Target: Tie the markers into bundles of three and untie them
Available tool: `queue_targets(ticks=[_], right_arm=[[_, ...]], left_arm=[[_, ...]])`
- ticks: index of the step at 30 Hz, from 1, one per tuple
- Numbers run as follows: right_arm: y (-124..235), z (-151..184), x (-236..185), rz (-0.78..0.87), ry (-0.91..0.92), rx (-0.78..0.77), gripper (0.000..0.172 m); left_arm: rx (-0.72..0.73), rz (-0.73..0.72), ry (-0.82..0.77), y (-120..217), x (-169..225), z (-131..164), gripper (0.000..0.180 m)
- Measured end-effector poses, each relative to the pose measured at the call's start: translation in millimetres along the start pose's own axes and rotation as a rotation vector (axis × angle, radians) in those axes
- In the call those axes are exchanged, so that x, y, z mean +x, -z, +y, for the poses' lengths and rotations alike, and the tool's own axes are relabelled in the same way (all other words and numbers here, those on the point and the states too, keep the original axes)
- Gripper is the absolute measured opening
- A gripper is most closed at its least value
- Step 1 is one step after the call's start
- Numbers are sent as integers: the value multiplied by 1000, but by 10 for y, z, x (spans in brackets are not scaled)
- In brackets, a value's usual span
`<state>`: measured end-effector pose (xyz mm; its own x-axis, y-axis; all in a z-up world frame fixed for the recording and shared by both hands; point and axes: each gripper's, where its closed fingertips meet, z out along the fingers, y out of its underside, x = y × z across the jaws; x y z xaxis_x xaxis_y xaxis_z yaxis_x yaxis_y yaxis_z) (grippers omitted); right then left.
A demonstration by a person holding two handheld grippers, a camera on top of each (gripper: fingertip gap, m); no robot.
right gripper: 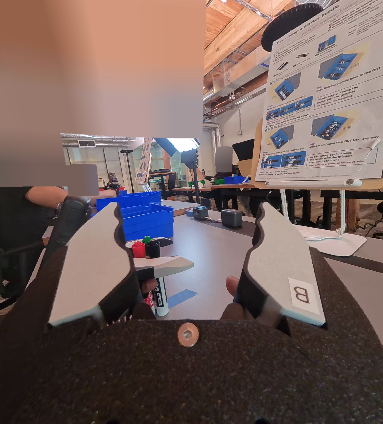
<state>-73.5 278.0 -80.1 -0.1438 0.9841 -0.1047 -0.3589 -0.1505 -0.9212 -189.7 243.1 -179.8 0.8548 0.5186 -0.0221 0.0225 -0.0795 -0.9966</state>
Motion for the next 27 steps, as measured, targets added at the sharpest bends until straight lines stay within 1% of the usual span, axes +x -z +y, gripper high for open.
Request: queue_targets(ticks=[13, 27], right_arm=[[-6, -4, 74, 14, -1, -3, 109], [5, 20, 108, 28, 1, -14, 108]], left_arm=[[6, 13, 37, 1, 18, -11, 80], [2, 7, 47, -19, -12, -5, 78]])
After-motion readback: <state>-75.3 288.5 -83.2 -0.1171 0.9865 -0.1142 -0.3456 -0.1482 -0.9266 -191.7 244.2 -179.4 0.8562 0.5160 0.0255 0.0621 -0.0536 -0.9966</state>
